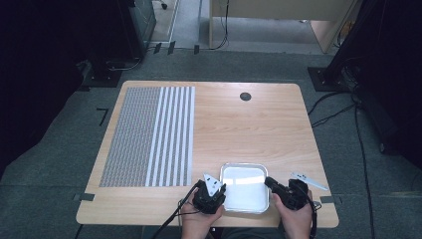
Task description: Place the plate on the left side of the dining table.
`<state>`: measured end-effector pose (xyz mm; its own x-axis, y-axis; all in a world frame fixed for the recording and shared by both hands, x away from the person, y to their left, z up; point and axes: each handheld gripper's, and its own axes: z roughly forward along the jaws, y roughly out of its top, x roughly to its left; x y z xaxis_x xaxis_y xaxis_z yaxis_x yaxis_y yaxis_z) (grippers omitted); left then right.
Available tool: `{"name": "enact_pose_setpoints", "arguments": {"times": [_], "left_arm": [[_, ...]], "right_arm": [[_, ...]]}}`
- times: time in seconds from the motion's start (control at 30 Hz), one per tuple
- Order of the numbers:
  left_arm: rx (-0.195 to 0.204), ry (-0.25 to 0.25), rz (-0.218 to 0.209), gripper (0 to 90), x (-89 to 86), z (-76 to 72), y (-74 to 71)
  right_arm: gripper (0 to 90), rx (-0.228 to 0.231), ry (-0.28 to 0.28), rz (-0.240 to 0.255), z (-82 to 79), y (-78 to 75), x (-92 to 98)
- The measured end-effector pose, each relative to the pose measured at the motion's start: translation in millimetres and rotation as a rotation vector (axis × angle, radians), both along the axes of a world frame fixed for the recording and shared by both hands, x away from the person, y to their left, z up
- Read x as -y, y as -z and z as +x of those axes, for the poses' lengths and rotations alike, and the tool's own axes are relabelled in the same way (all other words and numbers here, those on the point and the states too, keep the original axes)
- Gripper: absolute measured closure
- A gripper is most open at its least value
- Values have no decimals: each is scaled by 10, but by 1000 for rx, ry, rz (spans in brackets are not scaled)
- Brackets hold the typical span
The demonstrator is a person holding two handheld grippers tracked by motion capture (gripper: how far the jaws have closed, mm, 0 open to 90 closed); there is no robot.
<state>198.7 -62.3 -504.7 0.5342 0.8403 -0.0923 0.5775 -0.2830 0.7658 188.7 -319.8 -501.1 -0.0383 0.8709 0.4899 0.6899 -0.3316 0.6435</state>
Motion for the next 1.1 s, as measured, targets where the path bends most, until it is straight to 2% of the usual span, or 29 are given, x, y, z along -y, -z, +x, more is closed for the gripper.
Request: {"name": "enact_pose_setpoints", "arguments": {"times": [0.07,0.1,0.13,0.2,0.27,0.37,0.47,0.6,0.63,0.67,0.8,0.87,0.9,0.93,0.97,1.0,1.03,1.07,1.1], "left_arm": [[1,1,-4,718,2,-2,-4],[7,1,-7,707,8,-7,-10],[11,2,-5,707,12,-11,-17],[22,1,-7,638,22,-24,-36],[25,1,-17,612,24,-33,-57],[35,1,-36,566,25,-54,-102],[42,9,-40,563,38,-68,-118],[38,33,-41,563,92,-87,-109],[25,44,-37,563,118,-86,-83],[25,44,-37,563,118,-86,-83],[26,43,-25,556,134,-90,-68],[19,43,-25,559,127,-83,-65],[21,43,-22,559,128,-87,-61],[21,43,-22,559,128,-87,-61],[19,48,-21,558,135,-91,-57],[19,48,-21,556,135,-91,-57],[22,47,-26,553,139,-92,-59],[22,47,-26,553,139,-92,-59],[20,47,-40,553,132,-88,-75]], "right_arm": [[887,-4,30,-12,-8,-18,-31],[893,-10,50,7,-8,-29,-32],[893,-10,50,7,-8,-29,-32],[900,-6,61,1,-9,-40,-32],[897,2,71,-7,-24,-60,-24],[893,13,89,15,-58,-97,26],[891,23,101,12,-69,-117,48],[882,15,86,-22,-51,-107,63],[838,8,56,-61,-29,-81,29],[835,-4,43,-85,-16,-64,4],[861,-10,31,-124,-2,-38,-47],[898,-10,49,-140,-2,-53,-67],[897,-18,74,-107,-5,-67,-62],[897,-18,74,-107,-5,-67,-62],[899,-26,93,-75,-3,-68,-42],[899,-26,93,-75,-3,-68,-42],[900,-40,110,-28,-4,-65,-2],[900,-40,110,-28,-4,-65,-2],[900,-46,116,-4,-5,-62,26]]}}
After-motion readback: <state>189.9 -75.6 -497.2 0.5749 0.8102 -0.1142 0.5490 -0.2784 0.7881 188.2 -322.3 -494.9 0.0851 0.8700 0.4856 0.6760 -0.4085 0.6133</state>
